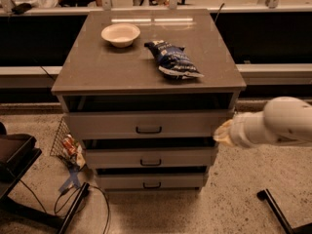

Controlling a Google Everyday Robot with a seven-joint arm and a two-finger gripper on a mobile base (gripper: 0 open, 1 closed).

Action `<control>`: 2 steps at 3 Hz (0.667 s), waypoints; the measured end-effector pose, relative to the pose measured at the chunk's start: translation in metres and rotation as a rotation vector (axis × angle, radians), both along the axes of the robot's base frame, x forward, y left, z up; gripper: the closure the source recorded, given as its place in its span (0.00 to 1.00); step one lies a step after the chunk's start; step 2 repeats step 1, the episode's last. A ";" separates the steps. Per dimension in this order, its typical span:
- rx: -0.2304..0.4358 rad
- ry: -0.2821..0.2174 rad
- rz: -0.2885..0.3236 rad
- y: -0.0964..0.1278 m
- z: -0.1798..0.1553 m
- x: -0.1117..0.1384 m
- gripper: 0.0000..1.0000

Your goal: Close top drawer

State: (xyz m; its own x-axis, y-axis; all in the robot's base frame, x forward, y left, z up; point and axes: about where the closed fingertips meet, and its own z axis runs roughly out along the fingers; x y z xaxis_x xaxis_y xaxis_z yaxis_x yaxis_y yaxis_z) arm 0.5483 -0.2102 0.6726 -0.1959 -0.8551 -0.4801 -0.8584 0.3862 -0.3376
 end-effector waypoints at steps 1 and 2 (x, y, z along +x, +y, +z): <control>-0.002 -0.011 -0.109 -0.025 0.029 -0.019 1.00; -0.002 -0.011 -0.109 -0.025 0.029 -0.019 1.00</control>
Offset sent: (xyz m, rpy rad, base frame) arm 0.0000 0.0000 0.0000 0.0000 0.0000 0.0000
